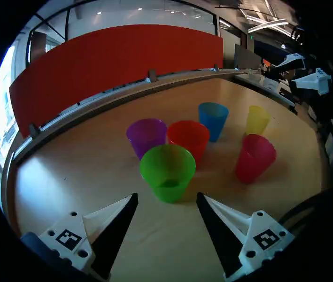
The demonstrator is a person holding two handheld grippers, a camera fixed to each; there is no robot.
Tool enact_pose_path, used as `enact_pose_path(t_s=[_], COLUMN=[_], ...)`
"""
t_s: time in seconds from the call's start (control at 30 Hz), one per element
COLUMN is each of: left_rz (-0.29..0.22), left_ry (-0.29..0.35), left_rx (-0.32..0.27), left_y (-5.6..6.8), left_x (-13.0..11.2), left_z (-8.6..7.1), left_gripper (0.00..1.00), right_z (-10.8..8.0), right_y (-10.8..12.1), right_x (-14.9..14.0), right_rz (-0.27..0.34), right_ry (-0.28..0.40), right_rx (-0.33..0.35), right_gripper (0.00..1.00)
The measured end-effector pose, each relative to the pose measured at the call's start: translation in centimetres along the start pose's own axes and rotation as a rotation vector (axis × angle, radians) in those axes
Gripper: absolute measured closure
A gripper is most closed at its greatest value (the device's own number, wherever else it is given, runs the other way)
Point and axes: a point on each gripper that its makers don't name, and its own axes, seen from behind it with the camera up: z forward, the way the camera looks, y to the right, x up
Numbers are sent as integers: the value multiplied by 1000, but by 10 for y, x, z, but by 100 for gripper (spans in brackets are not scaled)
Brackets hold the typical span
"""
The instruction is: Pour water
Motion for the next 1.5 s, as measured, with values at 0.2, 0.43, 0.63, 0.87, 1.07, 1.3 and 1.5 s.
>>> enact_pose_path(t_s=[0.2,0.43,0.63,0.87,1.07,1.3,1.5], left_rz=[-11,-9,-10,1,-5,-5,-8], left_ry=[-10,-9,8,17,26,27,28], left_rx=[-5,-21,-27,-31,-31,-36,-44], left_y=[-5,-3,0,2,1,2,4], left_x=[-3,-2,4,7,9,10,10], left_z=[16,28,36,42,45,47,48], left_gripper=[8,8,8,8,8,8,8], right_z=[5,10,14,17,18,18,17], right_y=[1,2,2,3,3,4,6], right_x=[0,0,-1,-2,-2,-3,-4], right_rz=[-1,3,4,2,5,6,6], right_ry=[-8,-15,-19,-20,-23,-23,-22], right_rx=[1,0,0,0,1,-1,-2], right_gripper=[0,0,0,0,0,0,0])
